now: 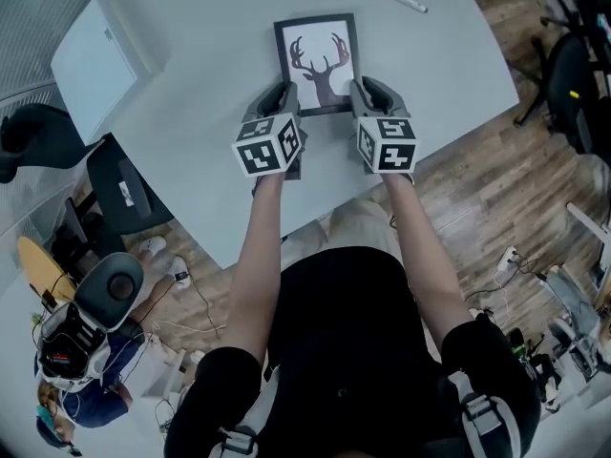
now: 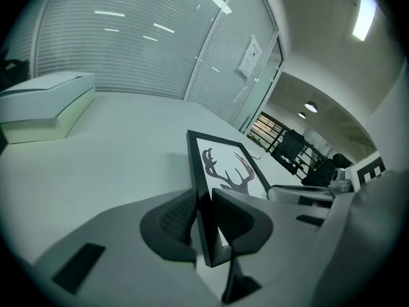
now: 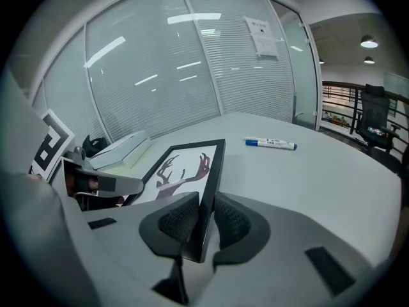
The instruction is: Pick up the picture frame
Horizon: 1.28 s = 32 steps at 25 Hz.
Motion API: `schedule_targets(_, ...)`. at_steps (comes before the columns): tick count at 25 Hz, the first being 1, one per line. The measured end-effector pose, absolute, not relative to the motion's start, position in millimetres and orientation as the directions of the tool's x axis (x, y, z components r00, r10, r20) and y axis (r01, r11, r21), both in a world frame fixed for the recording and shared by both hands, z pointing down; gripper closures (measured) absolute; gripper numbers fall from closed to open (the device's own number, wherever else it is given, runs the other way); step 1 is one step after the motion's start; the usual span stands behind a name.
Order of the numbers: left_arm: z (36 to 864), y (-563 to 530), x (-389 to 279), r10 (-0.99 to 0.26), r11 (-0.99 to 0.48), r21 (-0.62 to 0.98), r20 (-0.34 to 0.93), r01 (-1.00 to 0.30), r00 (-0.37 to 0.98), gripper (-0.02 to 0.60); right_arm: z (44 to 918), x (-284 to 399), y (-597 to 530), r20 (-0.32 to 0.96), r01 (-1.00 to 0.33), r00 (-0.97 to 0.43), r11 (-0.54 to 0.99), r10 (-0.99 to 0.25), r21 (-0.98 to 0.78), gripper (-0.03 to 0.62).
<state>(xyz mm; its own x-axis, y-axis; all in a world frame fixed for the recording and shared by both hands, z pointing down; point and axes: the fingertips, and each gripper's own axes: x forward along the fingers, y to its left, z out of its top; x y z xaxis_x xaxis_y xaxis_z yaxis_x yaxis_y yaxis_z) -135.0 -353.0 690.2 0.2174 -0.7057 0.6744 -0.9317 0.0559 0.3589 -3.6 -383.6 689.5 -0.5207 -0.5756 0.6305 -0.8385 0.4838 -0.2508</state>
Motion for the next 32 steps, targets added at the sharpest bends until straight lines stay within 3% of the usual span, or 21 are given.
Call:
schedule_targets(16, 535, -342, -103, -0.880, 0.009, 0.294, 0.455, -0.956, 0.132, 0.495, 539, 28, -381, 0.387, -0.784, -0.615, 0.584, -0.687, -0.211, 0.505)
schedule_targets(32, 409, -330, -138, -0.975, -0.044, 0.226, 0.201, -0.973, 0.090, 0.494, 414, -7, -373, 0.172, -0.746, -0.666, 0.643, -0.726, -0.173, 0.507)
